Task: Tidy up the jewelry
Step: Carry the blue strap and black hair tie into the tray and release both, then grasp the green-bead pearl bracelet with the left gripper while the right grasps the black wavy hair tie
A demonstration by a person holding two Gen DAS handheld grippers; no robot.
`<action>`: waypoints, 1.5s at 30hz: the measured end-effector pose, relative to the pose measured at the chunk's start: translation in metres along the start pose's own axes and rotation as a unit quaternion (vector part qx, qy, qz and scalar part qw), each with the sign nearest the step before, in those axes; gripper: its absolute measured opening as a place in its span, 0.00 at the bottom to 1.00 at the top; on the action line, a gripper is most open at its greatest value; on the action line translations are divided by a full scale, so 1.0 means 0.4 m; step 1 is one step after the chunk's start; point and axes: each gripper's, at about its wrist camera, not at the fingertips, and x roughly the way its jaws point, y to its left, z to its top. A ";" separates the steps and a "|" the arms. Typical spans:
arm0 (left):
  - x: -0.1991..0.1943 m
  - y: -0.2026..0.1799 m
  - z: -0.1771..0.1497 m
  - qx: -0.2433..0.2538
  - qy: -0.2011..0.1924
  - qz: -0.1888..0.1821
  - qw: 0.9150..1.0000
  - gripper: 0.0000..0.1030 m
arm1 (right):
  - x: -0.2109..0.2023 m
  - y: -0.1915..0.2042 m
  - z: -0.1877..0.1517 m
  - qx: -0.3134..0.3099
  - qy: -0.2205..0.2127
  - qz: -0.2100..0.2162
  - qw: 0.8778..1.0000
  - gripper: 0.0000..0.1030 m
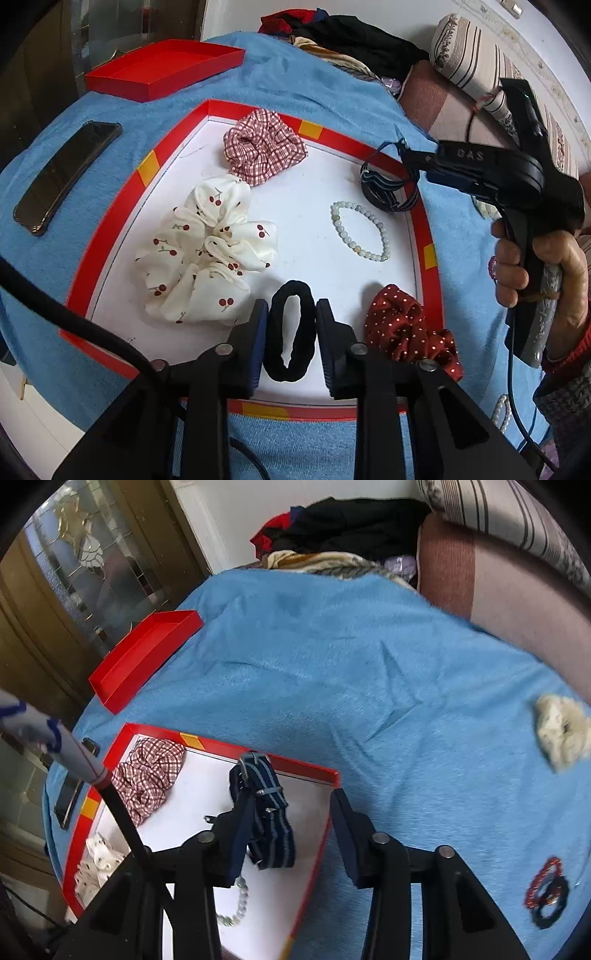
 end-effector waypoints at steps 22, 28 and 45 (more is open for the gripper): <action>-0.127 -0.240 -0.051 0.073 -0.031 -0.030 0.996 0.39 | -0.445 -0.494 -0.433 0.145 -0.016 -0.075 0.986 0.54; -0.056 -0.407 -0.077 0.127 0.006 -0.068 0.990 0.39 | -0.494 -0.580 -0.569 0.184 -0.008 -0.076 0.980 0.54; 0.085 -0.706 -0.286 0.265 0.107 -0.203 0.937 0.39 | -0.279 -0.650 -0.345 0.165 -0.022 -0.029 0.986 0.42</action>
